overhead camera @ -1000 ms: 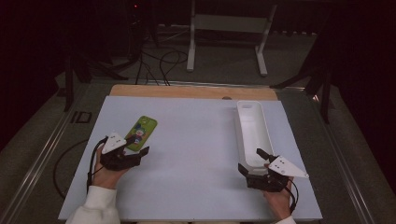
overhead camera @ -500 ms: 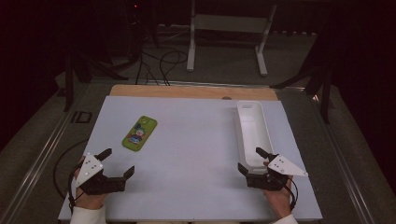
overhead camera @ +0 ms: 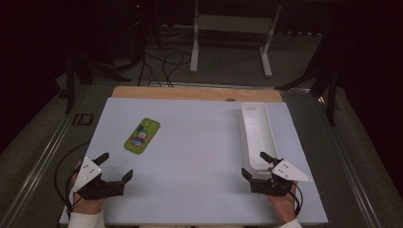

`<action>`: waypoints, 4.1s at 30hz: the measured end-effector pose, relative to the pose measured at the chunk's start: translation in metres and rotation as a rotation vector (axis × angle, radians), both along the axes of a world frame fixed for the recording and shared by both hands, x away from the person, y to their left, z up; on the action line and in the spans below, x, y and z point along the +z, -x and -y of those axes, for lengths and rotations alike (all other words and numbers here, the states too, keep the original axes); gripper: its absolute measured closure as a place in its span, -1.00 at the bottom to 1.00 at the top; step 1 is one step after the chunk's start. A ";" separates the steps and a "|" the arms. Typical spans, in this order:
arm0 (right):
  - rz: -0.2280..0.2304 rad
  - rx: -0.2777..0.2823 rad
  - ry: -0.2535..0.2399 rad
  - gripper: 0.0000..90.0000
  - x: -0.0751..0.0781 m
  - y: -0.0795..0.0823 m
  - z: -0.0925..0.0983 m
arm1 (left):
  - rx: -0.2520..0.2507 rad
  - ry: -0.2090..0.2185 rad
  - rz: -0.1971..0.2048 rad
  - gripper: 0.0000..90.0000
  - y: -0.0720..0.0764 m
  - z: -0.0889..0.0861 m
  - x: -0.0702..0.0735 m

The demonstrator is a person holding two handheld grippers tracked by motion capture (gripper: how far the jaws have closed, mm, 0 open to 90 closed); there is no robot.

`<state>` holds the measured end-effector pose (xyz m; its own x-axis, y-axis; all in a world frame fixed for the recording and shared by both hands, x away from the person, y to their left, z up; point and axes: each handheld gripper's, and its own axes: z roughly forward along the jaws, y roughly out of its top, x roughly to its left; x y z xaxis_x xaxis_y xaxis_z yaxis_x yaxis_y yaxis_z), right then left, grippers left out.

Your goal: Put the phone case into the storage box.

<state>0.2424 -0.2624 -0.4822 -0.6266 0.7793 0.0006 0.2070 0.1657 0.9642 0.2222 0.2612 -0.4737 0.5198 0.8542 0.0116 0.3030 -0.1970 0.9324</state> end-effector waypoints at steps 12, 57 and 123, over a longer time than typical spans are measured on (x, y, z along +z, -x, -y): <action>-0.002 -0.017 -0.013 -0.80 0.000 0.001 0.001 | 0.018 -0.042 -0.065 -1.00 -0.010 0.002 0.009; -0.006 -0.016 -0.018 -0.80 -0.001 0.002 0.000 | 0.131 -0.212 -0.311 -1.00 -0.127 0.014 0.018; -0.008 -0.012 -0.012 -0.80 -0.001 0.002 -0.001 | 0.132 -0.252 -0.550 -0.87 -0.174 0.030 -0.035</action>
<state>0.2399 -0.2613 -0.4828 -0.6174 0.7865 0.0149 0.2162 0.1514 0.9645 0.3966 0.2308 -0.5092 0.3971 0.9176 -0.0183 0.7630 -0.3190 0.5622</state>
